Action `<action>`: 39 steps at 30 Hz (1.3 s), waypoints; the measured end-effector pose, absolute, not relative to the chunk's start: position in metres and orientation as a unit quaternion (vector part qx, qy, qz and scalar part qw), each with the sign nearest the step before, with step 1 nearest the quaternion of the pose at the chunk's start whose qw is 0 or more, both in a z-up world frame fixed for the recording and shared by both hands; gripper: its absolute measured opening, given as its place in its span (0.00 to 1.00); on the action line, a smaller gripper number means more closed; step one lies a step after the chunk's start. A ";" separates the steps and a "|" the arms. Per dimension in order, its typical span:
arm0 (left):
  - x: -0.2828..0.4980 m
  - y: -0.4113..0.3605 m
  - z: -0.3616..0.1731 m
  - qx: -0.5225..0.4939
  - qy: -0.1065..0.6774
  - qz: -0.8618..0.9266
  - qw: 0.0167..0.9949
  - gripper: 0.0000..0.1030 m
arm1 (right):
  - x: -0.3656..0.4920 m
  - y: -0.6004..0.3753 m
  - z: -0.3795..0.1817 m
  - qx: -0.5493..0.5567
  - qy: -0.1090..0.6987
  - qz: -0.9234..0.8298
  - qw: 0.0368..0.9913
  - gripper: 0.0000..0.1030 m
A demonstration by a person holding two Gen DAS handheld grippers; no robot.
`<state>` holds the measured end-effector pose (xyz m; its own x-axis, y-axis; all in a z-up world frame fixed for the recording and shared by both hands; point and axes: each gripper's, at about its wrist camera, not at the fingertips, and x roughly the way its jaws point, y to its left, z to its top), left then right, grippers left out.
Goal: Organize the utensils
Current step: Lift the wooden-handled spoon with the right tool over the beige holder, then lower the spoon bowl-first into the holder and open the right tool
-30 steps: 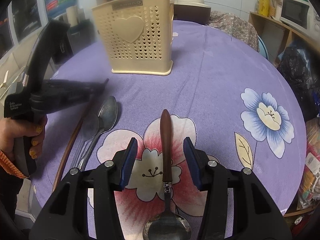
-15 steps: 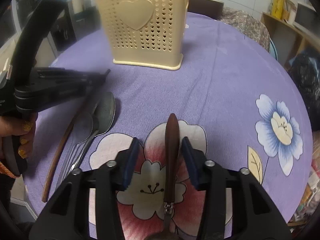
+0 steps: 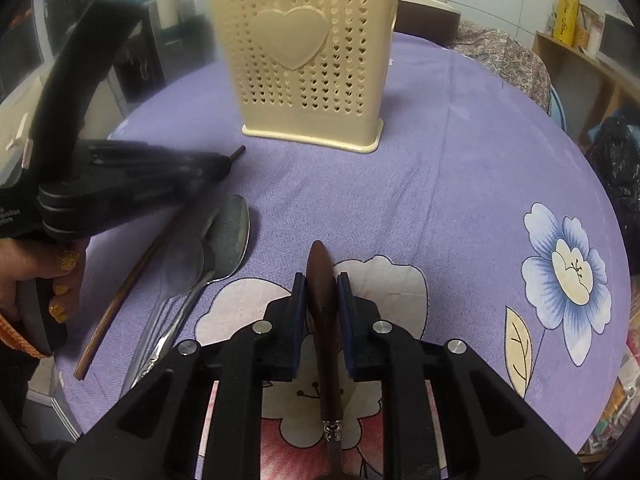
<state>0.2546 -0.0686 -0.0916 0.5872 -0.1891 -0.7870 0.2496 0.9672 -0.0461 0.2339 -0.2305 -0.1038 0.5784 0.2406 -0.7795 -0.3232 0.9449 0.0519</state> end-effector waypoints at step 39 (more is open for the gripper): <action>0.154 0.005 0.063 -0.069 0.230 -0.160 0.957 0.06 | 0.194 -0.252 0.010 0.017 0.312 0.206 0.927 0.16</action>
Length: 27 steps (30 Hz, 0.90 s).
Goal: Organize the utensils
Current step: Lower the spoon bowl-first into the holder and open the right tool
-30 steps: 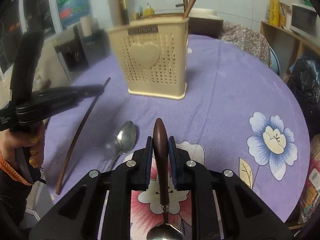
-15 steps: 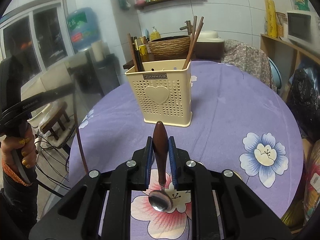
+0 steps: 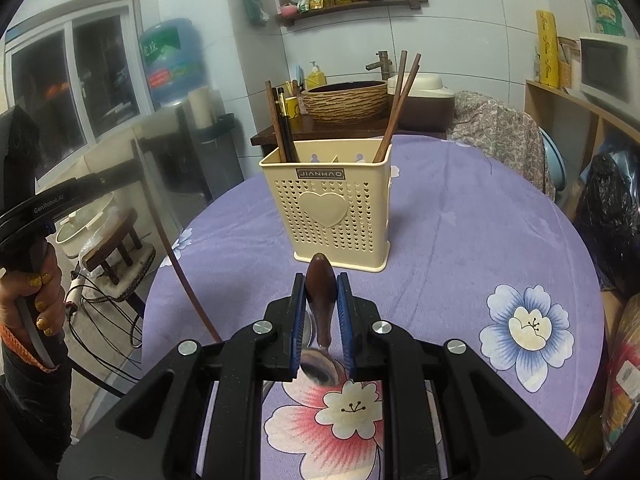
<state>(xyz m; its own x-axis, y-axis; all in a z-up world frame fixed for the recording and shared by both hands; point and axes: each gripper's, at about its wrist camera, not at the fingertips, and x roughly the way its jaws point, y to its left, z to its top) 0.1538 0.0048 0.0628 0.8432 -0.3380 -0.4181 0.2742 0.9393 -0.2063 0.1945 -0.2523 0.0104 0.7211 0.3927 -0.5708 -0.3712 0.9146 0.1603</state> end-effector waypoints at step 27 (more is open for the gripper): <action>0.170 -0.003 0.107 -0.049 0.210 -0.189 0.958 0.06 | 0.217 -0.242 0.064 0.004 0.295 0.240 0.925 0.16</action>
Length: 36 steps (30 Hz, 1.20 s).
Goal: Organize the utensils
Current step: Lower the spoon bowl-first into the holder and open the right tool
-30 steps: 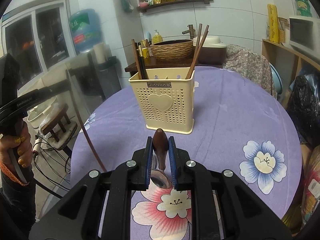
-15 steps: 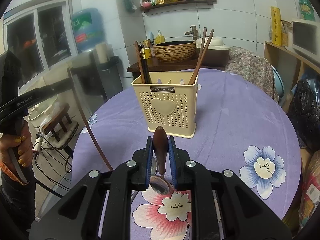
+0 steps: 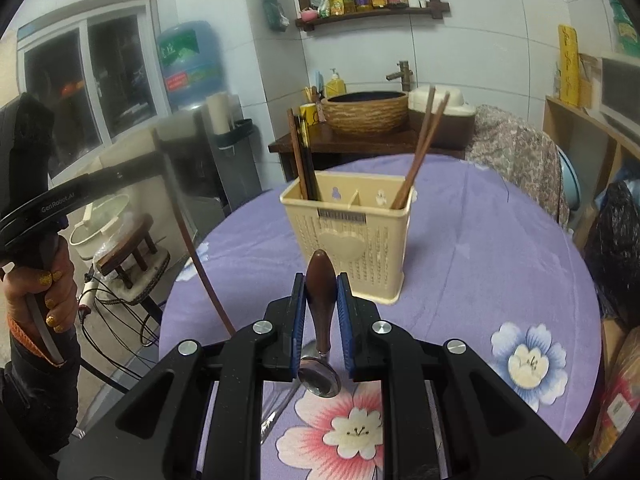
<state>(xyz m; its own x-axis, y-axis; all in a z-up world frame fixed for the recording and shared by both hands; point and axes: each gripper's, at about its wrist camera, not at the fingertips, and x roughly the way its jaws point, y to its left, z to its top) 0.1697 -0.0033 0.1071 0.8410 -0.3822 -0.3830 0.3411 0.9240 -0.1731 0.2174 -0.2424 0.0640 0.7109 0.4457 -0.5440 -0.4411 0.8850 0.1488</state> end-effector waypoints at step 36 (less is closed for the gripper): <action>0.288 -0.045 0.074 -0.005 0.222 -0.110 0.969 0.06 | 0.339 -0.221 0.058 -0.020 0.263 0.142 0.954 0.16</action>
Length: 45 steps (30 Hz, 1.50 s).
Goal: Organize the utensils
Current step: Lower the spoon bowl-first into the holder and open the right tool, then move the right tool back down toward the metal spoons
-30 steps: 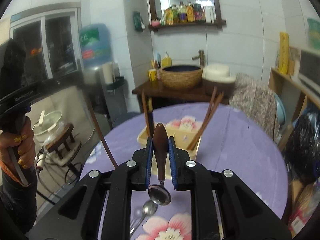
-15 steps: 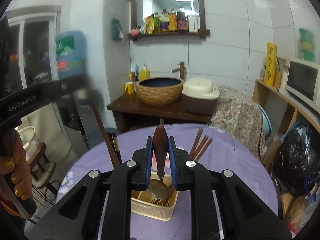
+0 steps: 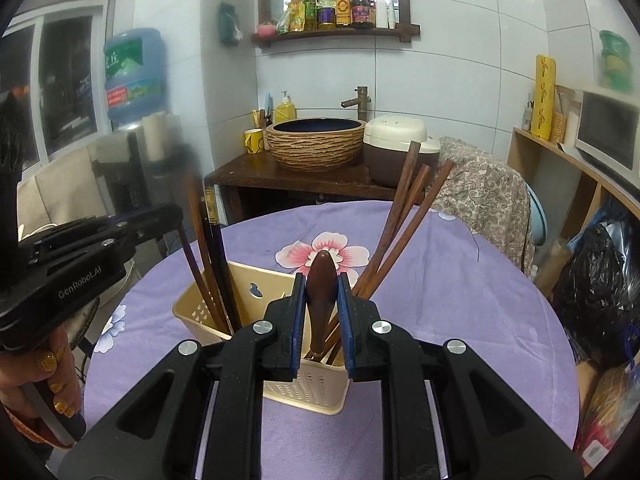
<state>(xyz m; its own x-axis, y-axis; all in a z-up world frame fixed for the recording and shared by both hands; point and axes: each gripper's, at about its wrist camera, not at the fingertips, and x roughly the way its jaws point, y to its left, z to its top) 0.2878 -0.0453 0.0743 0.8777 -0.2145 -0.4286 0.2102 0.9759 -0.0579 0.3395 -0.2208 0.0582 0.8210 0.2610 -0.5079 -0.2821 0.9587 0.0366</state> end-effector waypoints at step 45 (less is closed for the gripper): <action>0.135 0.032 -0.058 -0.021 0.298 0.014 0.954 0.93 | 0.183 -0.206 -0.097 -0.027 0.409 0.088 0.908 0.90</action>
<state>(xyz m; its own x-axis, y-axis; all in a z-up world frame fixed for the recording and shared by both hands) 0.1354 0.0320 -0.0581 0.8216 0.0152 -0.5699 -0.0398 0.9987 -0.0307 0.1831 -0.2057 -0.0972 0.6506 0.1378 -0.7468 -0.1817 0.9831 0.0231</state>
